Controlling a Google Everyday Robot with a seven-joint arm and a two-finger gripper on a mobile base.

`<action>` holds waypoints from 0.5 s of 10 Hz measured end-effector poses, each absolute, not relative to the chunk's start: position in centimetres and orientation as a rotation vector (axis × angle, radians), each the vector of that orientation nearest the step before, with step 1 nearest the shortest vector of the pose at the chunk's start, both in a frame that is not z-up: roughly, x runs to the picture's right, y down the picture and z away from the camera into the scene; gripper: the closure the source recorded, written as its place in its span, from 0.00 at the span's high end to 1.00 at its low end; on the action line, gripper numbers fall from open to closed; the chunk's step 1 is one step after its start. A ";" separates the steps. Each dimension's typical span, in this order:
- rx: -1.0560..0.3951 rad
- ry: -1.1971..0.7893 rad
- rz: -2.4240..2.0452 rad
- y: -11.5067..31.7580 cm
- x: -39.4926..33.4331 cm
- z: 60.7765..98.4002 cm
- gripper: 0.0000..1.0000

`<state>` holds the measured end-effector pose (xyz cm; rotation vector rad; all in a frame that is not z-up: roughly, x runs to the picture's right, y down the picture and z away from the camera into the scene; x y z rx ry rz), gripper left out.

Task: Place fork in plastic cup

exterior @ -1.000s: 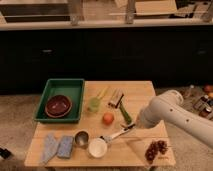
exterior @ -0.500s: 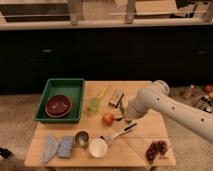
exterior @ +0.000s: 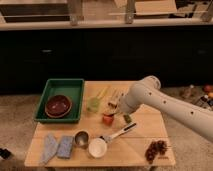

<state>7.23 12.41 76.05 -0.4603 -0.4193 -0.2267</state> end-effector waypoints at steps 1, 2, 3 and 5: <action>-0.457 -0.430 -0.233 12.0 6.5 76.2 0.00; -0.454 -0.442 -0.239 11.5 5.6 76.7 0.00; -0.454 -0.453 -0.251 11.0 4.4 77.2 0.00; -0.449 -0.474 -0.279 10.3 2.3 78.2 0.00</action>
